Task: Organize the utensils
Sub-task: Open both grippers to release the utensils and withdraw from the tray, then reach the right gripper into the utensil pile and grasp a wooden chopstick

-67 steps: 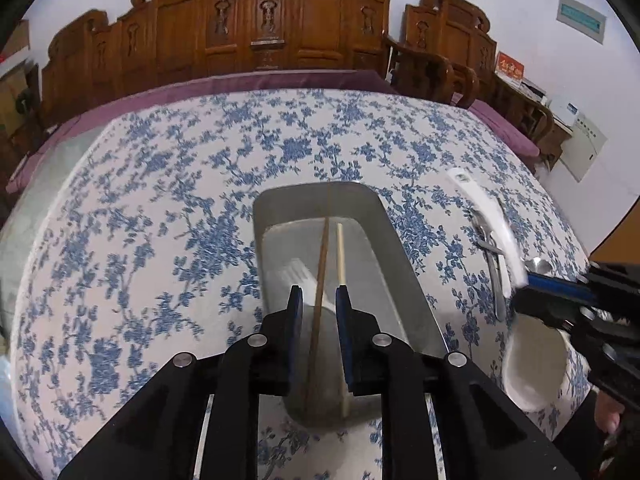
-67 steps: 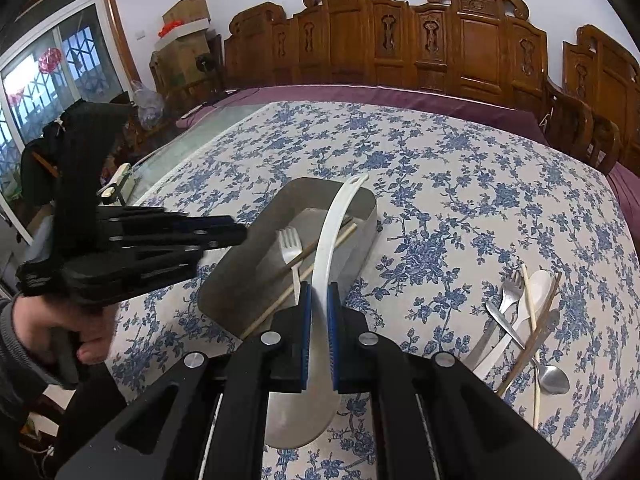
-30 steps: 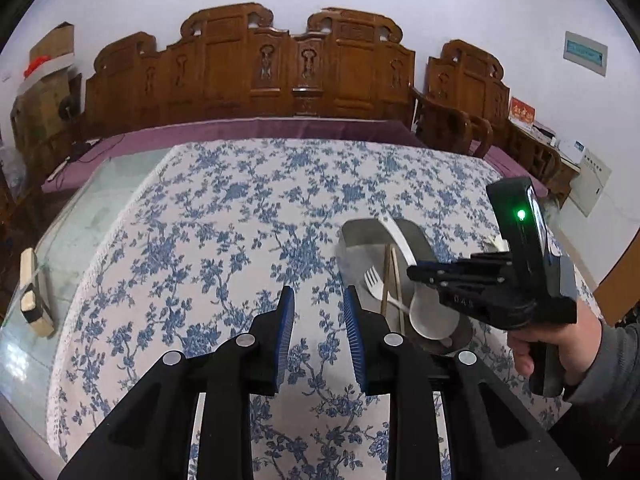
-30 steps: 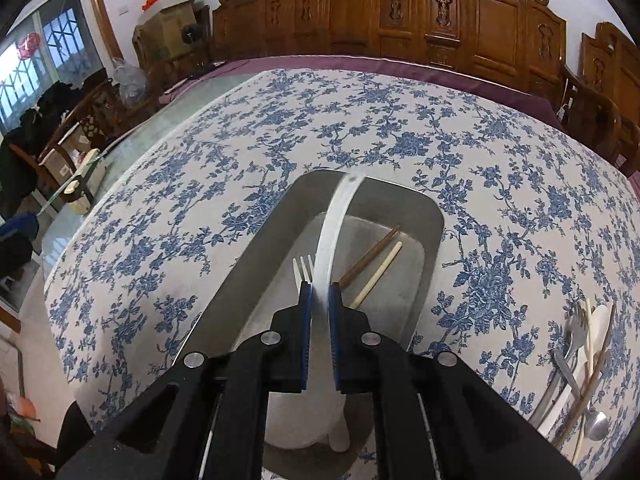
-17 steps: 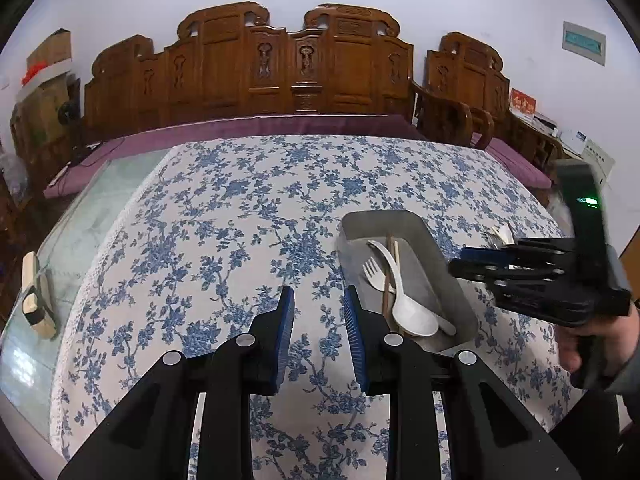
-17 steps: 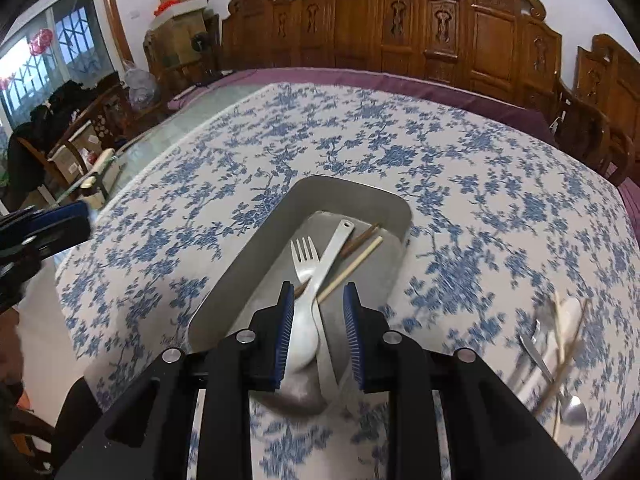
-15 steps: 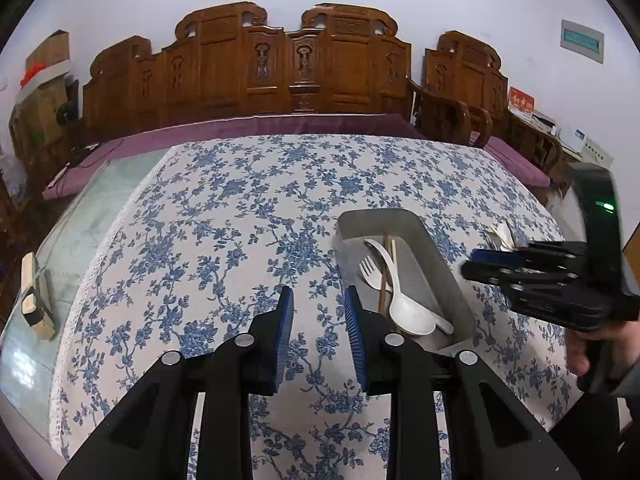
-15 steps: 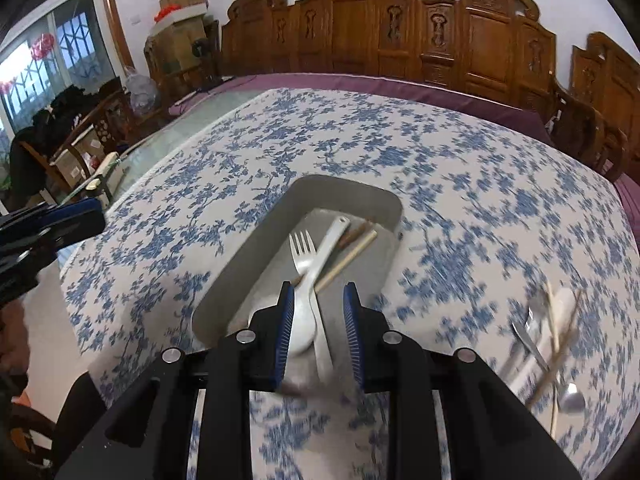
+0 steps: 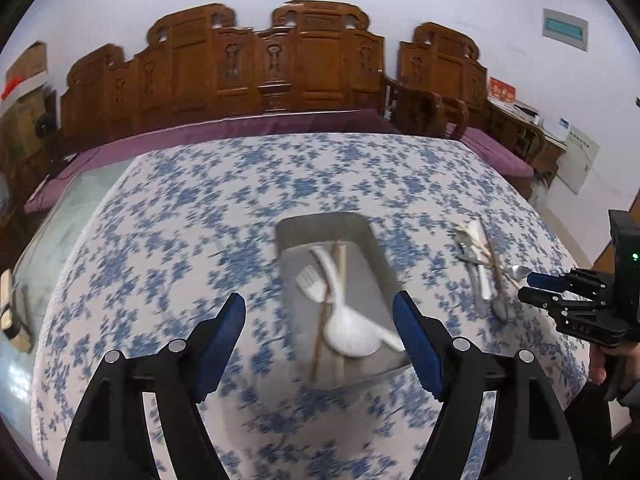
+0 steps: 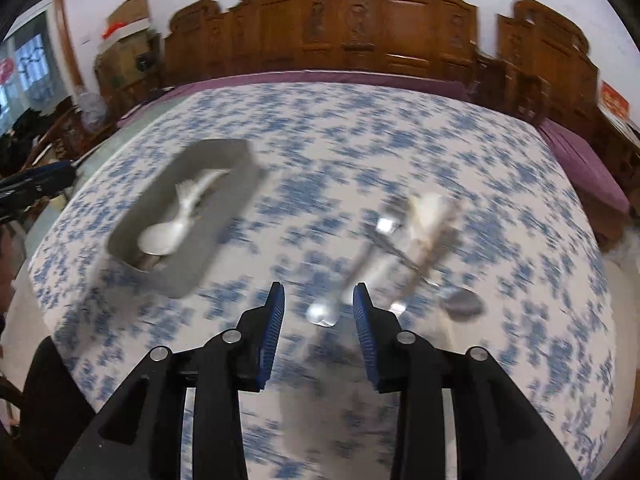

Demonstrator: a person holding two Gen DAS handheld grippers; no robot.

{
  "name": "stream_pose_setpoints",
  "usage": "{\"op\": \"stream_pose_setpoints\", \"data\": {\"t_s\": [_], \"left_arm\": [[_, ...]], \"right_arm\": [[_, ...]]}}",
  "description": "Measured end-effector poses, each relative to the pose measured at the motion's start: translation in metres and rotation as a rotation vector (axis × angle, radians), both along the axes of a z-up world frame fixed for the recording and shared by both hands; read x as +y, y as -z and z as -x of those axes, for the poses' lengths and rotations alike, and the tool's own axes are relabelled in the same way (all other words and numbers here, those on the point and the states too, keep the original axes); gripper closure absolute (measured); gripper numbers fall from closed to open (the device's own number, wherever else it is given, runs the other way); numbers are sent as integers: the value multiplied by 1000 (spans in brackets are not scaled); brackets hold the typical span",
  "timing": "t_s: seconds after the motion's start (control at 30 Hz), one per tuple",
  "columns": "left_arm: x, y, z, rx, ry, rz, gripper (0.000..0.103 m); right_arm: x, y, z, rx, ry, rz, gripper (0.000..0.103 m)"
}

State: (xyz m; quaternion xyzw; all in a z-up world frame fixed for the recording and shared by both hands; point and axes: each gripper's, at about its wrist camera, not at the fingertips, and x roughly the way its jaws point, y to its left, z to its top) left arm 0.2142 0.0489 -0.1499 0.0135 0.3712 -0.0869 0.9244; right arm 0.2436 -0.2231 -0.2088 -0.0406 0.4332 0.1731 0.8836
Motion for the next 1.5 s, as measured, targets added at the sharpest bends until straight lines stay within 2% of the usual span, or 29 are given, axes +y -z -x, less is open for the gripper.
{"op": "stream_pose_setpoints", "data": {"t_s": [0.17,0.3,0.5,0.63,0.77,0.8,0.93,1.2,1.3,1.5], "left_arm": [[-36,1,-7,-5,57,-6,30],[-59,5,-9,0,88,-5,30],[-84,13,-10,20,118,0,30],[-96,18,-9,25,138,-11,30],[-101,22,-9,34,143,-11,30],[-101,23,-9,36,144,-10,30],[-102,26,-8,41,150,-6,30],[-106,32,-5,51,157,5,30],[-105,33,-5,53,156,9,30],[-102,34,-4,56,147,9,30]], "right_arm": [[-40,12,-10,18,62,-14,65],[-56,27,-26,58,99,-39,65],[-48,47,-49,103,116,-48,82],[-33,54,-56,117,106,-33,84],[-21,62,-62,127,123,29,87],[-20,62,-62,125,127,48,91],[-15,62,-63,130,125,117,91],[-14,60,-81,184,143,157,91],[-17,65,-90,216,170,167,88],[-25,66,-91,232,191,130,90]]}}
